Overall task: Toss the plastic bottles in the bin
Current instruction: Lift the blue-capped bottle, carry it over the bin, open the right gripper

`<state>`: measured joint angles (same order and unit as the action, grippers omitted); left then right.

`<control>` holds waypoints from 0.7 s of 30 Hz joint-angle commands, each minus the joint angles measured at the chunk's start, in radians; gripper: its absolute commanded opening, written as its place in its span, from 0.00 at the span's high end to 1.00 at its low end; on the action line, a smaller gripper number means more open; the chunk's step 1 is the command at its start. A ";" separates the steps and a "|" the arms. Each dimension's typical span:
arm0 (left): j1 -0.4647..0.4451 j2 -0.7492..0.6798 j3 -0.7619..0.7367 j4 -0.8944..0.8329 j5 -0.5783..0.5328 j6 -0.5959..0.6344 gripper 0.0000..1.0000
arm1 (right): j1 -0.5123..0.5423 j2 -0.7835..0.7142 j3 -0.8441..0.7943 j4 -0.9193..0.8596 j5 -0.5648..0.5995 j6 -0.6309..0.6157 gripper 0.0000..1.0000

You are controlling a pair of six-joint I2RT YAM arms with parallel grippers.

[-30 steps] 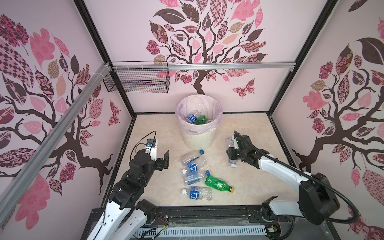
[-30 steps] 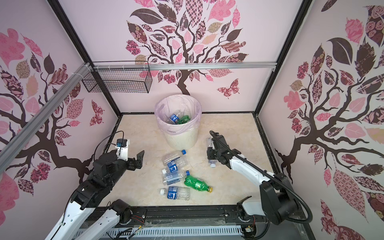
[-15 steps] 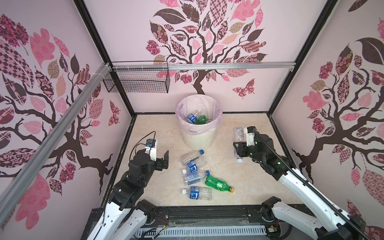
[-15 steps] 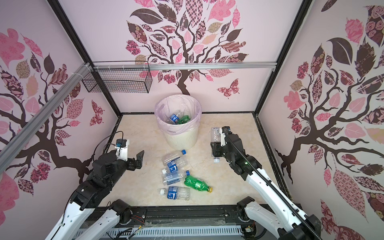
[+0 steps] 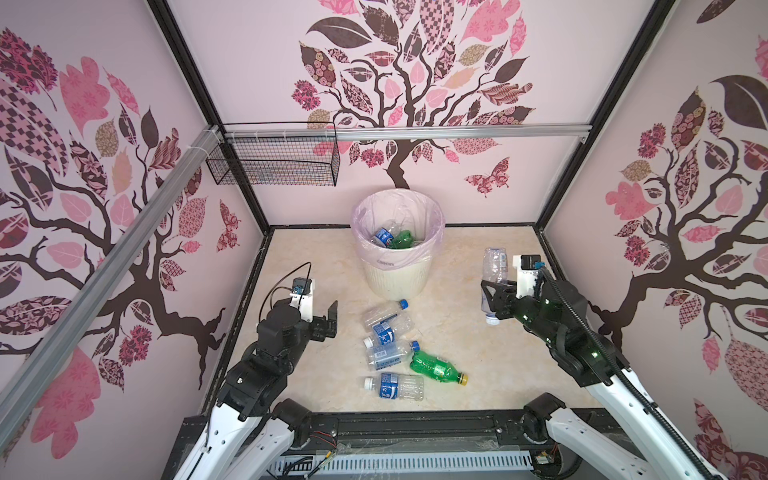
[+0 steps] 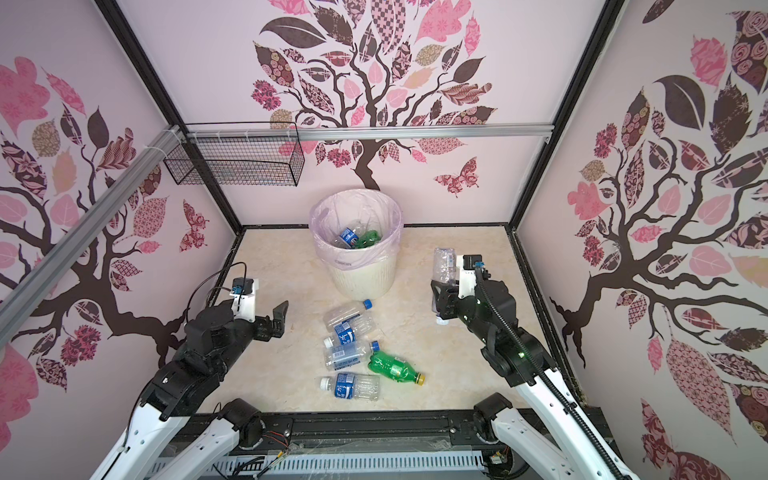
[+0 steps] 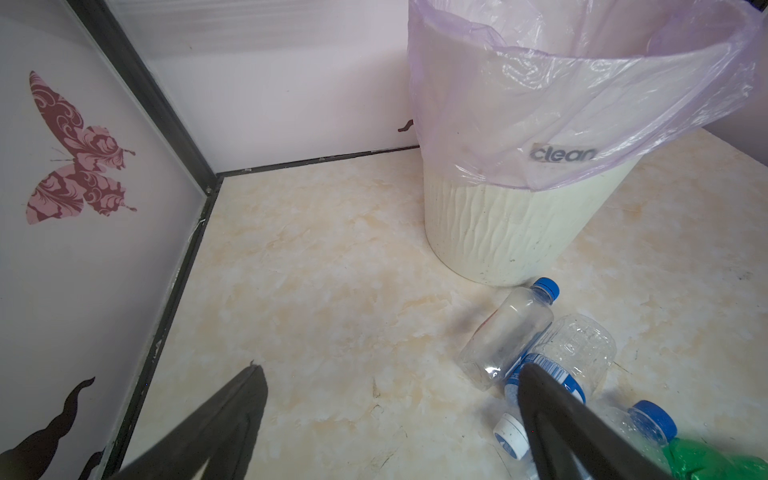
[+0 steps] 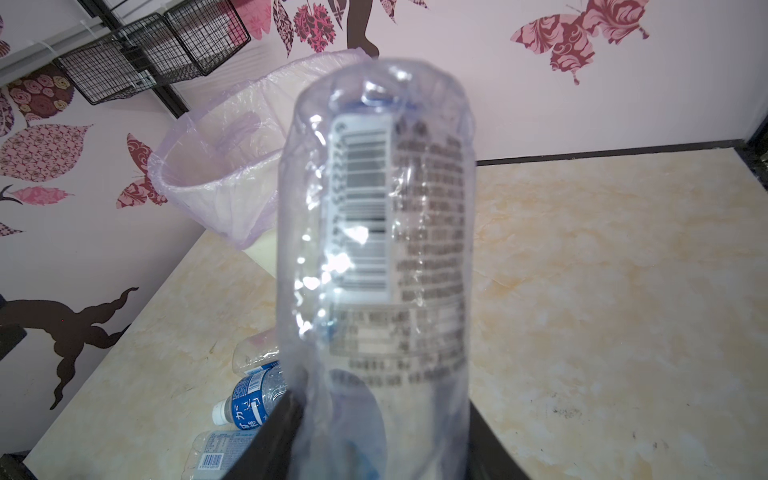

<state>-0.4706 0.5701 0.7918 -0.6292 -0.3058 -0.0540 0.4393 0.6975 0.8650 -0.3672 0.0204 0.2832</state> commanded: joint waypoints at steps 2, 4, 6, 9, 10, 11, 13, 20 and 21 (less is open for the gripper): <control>0.004 -0.004 -0.013 0.019 0.007 -0.006 0.02 | 0.001 -0.029 0.009 -0.014 0.014 -0.020 0.53; 0.004 -0.005 -0.014 0.019 0.007 -0.003 0.02 | 0.001 -0.032 0.018 -0.013 -0.007 -0.040 0.53; 0.004 -0.005 -0.017 0.018 0.011 -0.001 0.02 | 0.002 -0.034 0.031 -0.008 -0.024 -0.058 0.53; 0.004 -0.004 -0.013 0.014 0.019 0.001 0.02 | 0.002 -0.024 0.066 0.051 -0.061 -0.074 0.53; 0.004 -0.006 -0.013 0.014 0.019 0.001 0.02 | 0.001 -0.001 0.085 0.090 -0.081 -0.076 0.54; 0.004 -0.007 -0.012 0.016 0.016 0.001 0.02 | 0.001 0.041 0.115 0.132 -0.108 -0.075 0.54; 0.005 -0.012 -0.011 0.016 0.014 -0.002 0.02 | 0.001 0.167 0.201 0.208 -0.219 -0.081 0.54; 0.003 -0.038 -0.014 0.000 0.018 -0.024 0.02 | 0.022 0.868 0.889 0.228 -0.452 -0.060 0.47; 0.004 -0.040 -0.014 -0.003 0.020 -0.024 0.02 | 0.023 0.963 1.027 0.132 -0.490 -0.076 0.37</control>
<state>-0.4706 0.5423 0.7918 -0.6304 -0.3008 -0.0605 0.4534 1.4677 1.6543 -0.1459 -0.3233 0.2298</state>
